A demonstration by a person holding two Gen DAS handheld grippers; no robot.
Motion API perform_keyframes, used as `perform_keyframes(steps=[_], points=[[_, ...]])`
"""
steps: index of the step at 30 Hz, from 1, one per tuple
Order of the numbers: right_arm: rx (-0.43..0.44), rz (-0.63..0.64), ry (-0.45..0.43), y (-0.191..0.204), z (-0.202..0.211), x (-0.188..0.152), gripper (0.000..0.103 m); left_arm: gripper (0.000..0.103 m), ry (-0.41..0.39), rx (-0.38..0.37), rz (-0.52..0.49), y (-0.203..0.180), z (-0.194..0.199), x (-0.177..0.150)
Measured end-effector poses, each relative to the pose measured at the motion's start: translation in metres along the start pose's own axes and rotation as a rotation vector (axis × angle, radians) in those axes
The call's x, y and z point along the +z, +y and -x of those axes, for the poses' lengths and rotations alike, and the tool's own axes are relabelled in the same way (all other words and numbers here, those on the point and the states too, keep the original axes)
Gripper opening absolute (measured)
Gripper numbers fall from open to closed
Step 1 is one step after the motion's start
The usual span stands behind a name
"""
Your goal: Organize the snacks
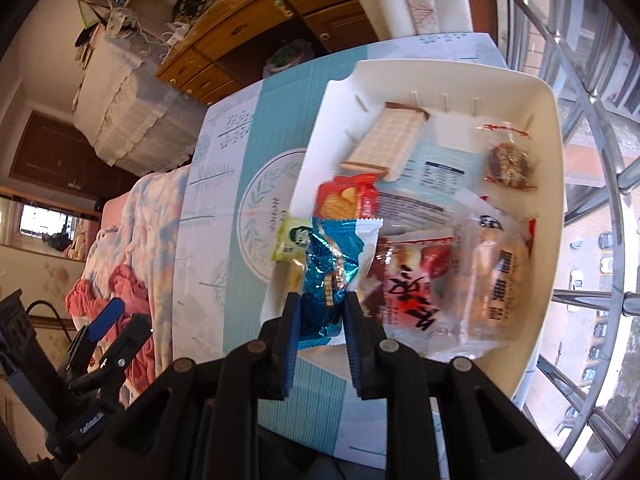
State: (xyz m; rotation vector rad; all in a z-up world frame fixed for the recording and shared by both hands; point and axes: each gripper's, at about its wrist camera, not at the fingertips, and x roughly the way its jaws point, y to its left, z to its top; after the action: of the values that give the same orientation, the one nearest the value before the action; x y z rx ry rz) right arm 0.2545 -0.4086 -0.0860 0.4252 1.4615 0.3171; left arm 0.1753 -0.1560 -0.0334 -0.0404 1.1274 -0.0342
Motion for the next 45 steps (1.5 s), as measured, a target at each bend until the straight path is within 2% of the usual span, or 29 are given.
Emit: perform_keyframes(steps=[5,6,8,10,12,15,17,19,22,25,28,36,41,45], points=[[0.003,-0.072,-0.036,-0.015,0.0,0.003,0.026,0.089,-0.029,-0.01,-0.018,-0.002,0.012,0.0],[0.01,-0.091,-0.045,-0.017,0.001,0.003,0.029,0.089,-0.038,-0.013,-0.019,-0.001,0.014,0.0],[0.013,-0.108,-0.058,-0.018,0.003,0.003,0.041,0.089,-0.058,-0.021,-0.02,0.003,0.02,0.001],[-0.001,-0.117,-0.075,-0.015,0.005,0.002,0.047,0.089,-0.073,-0.031,-0.02,0.007,0.025,0.002],[-0.023,-0.125,-0.085,-0.01,0.006,0.001,0.047,0.089,-0.091,-0.043,-0.021,0.014,0.031,0.002],[-0.039,-0.135,-0.102,0.004,0.008,-0.003,0.049,0.089,-0.125,-0.058,-0.018,0.028,0.042,0.001],[-0.051,-0.141,-0.113,0.015,0.007,-0.008,0.056,0.089,-0.144,-0.066,-0.019,0.04,0.049,-0.003],[-0.064,-0.144,-0.128,0.027,0.006,-0.014,0.058,0.089,-0.162,-0.072,-0.018,0.054,0.057,-0.007],[-0.097,-0.145,-0.15,0.049,0.003,-0.027,0.062,0.089,-0.184,-0.083,0.008,0.085,0.07,-0.012],[-0.118,-0.134,-0.168,0.074,-0.004,-0.045,0.071,0.089,-0.2,-0.106,0.037,0.117,0.08,-0.021],[-0.162,-0.121,-0.177,0.096,-0.014,-0.065,0.076,0.089,-0.188,-0.122,0.061,0.145,0.087,-0.031],[-0.256,-0.11,-0.195,0.135,-0.032,-0.13,0.081,0.089,-0.108,-0.176,0.123,0.207,0.091,-0.055],[-0.319,-0.061,-0.234,0.154,-0.022,-0.165,0.085,0.089,-0.056,-0.21,0.124,0.219,0.094,-0.06],[-0.34,-0.008,-0.258,0.167,0.002,-0.186,0.087,0.089,-0.027,-0.212,0.058,0.206,0.11,-0.058]])
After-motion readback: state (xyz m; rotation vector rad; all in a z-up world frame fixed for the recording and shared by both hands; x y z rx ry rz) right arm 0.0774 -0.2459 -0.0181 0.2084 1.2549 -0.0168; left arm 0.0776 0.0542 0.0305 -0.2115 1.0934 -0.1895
